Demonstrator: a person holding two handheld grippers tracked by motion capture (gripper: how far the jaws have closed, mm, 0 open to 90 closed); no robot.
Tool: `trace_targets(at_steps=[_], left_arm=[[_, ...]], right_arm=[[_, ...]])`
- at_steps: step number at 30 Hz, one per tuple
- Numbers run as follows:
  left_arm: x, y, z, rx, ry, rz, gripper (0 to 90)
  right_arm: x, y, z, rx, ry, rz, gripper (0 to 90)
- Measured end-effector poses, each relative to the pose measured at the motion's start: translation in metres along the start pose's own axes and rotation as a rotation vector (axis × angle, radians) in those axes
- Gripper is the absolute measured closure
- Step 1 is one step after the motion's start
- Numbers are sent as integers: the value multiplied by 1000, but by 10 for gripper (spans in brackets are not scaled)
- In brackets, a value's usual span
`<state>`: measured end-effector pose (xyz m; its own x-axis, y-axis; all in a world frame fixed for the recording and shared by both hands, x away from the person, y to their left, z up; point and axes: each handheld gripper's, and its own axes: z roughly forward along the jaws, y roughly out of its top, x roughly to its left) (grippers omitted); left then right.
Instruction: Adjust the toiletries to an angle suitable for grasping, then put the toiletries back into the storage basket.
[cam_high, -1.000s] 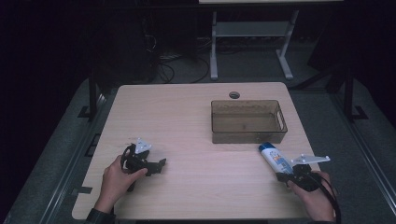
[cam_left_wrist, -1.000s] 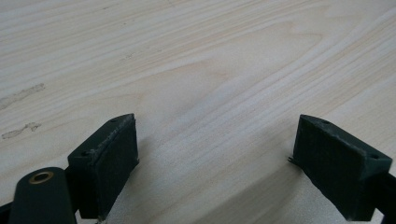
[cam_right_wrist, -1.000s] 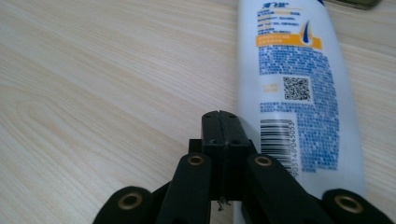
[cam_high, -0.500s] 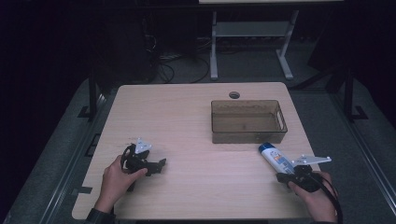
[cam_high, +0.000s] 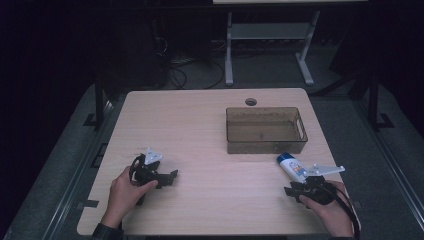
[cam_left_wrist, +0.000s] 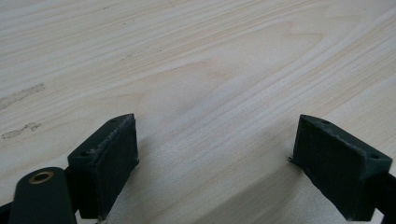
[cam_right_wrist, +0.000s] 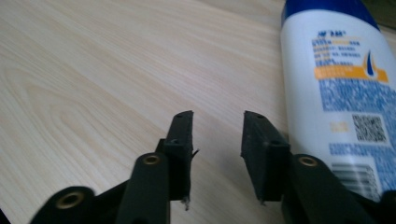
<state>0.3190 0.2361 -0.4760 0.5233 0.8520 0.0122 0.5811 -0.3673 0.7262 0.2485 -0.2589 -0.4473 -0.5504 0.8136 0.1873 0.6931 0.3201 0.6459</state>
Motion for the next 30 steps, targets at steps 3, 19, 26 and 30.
trace_targets(at_steps=[3,19,26,30], left_arm=[[0,0,0,0,0,0,128],[0,0,0,3,-1,4,128],[0,0,0,1,-1,0,128],[0,0,0,1,-1,0,128]], right_arm=[[2,4,-1,-22,7,-6,563],[5,28,-1,-66,-9,-61,426],[1,37,-3,-64,-24,-59,414],[-4,39,-5,-65,-31,-54,413]])
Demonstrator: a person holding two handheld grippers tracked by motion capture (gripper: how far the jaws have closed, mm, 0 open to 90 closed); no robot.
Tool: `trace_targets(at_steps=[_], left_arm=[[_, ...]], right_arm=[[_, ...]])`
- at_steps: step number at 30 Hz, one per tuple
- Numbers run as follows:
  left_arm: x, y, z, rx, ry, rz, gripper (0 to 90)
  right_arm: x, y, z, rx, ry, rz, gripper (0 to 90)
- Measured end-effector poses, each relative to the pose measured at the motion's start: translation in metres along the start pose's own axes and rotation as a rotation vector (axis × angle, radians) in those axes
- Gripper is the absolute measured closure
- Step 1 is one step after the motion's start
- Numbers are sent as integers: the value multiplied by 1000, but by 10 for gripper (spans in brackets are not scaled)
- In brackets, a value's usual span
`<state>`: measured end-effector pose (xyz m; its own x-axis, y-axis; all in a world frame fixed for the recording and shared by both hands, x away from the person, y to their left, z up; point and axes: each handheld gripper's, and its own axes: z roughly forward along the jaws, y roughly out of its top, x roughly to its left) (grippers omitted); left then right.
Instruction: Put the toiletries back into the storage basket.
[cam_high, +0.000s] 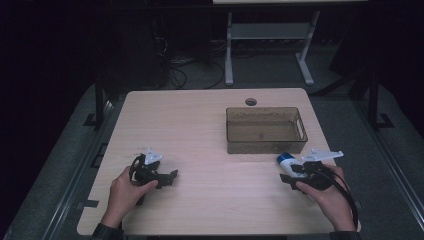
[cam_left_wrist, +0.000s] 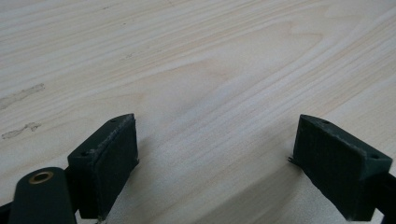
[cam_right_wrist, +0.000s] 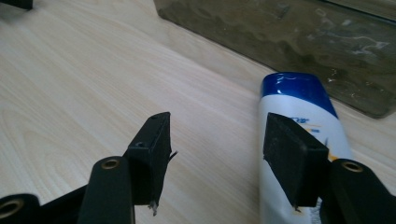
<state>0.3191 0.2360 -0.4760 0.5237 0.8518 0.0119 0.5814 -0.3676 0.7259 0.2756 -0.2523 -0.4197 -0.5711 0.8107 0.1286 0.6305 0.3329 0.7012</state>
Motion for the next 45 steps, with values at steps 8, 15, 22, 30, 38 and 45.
trace_targets(at_steps=[8,15,22,30,38,45], left_arm=[[0,0,0,1,0,1,127],[0,0,0,0,0,0,128],[0,0,0,0,0,0,128],[0,0,0,0,0,0,128],[0,0,0,-1,-1,-1,128],[0,0,0,-1,-1,-1,128]], right_arm=[[-12,5,0,9,-24,7,403],[-20,10,3,35,-37,5,375],[-26,15,7,69,-61,-8,355],[-32,23,16,108,-85,-30,342],[-39,31,30,171,-90,-33,303],[-44,36,40,225,-98,-27,264]])
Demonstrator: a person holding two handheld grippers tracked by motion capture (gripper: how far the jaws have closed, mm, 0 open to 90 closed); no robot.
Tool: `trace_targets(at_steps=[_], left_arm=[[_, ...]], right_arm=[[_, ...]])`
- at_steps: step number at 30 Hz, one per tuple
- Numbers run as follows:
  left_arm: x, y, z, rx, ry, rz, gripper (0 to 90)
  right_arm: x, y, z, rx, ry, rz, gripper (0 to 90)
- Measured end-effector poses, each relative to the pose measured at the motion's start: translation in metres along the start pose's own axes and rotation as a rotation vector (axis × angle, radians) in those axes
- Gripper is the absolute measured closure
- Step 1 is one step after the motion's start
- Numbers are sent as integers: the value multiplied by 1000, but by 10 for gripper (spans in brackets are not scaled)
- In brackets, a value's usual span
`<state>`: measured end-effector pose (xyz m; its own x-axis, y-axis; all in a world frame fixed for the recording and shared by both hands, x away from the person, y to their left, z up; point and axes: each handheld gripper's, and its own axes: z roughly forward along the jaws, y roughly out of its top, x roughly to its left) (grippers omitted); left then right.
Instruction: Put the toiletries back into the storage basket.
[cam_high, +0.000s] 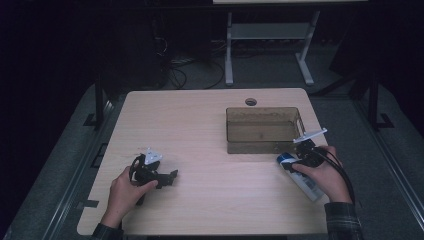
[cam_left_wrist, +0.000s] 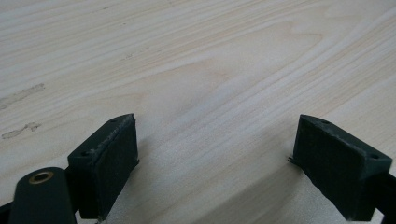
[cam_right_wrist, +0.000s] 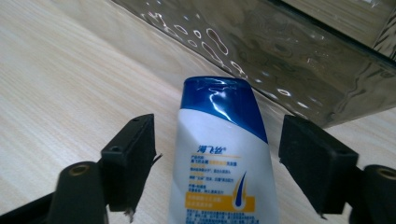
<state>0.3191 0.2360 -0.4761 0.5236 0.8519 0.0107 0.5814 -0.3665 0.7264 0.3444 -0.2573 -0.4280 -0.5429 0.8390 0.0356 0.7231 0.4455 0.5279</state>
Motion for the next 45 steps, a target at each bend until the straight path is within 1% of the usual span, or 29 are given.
trace_targets(at_steps=[3,6,12,16,19,22,27,31,36,42,45], left_arm=[[0,0,0,0,0,1,128],[0,0,0,0,0,0,128],[0,0,0,0,0,0,128],[0,0,0,0,0,-1,128],[0,0,0,0,0,0,128],[0,0,0,0,0,-1,128],[0,0,0,0,0,0,128],[0,0,0,0,0,-1,128],[0,0,0,0,0,1,128],[0,0,0,0,0,0,128],[0,0,0,0,0,-1,128]], right_arm=[[-1,2,3,29,2,3,259],[-2,4,7,57,0,-5,257],[-3,4,15,99,5,1,251],[-4,4,20,119,0,-1,250],[-4,4,23,135,1,-3,260],[-4,4,25,156,2,4,293],[-3,4,26,165,2,-6,308],[-3,4,27,175,8,-2,326],[-3,4,26,172,8,-5,336],[-3,3,25,175,13,9,342],[-4,2,25,171,26,14,343]])
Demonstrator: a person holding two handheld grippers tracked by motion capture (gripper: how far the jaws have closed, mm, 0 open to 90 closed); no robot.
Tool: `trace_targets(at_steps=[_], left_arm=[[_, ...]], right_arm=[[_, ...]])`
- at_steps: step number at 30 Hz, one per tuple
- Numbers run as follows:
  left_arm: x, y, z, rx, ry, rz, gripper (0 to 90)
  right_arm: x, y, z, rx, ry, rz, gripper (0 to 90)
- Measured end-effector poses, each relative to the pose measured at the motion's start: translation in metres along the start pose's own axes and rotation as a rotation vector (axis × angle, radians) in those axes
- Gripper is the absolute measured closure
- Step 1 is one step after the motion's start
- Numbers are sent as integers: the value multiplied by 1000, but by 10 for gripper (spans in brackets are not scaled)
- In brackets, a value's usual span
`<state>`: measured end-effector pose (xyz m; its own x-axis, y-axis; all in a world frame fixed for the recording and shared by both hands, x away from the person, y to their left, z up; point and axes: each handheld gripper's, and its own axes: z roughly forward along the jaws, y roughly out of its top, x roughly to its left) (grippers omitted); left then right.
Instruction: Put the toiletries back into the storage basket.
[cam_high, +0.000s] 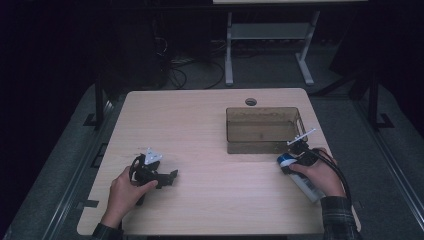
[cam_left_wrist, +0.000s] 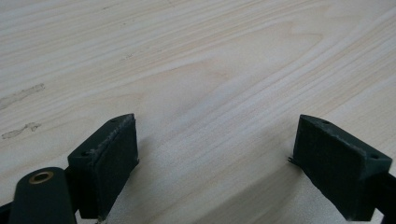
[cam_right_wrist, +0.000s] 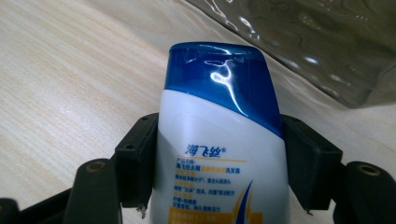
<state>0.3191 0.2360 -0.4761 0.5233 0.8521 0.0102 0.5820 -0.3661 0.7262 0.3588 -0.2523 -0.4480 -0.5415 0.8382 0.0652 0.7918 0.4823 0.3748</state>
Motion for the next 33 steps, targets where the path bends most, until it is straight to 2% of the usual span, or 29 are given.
trace_targets(at_steps=[7,15,20,33], left_arm=[[0,0,0,0,0,0,128],[0,0,0,0,0,0,128],[0,0,0,0,0,2,128],[0,0,0,1,0,3,128]], right_arm=[[1,-4,-7,-34,21,12,345],[1,-10,-19,-112,38,23,346],[-2,-16,-28,-175,64,34,346],[-10,-39,-50,-365,91,76,347]])
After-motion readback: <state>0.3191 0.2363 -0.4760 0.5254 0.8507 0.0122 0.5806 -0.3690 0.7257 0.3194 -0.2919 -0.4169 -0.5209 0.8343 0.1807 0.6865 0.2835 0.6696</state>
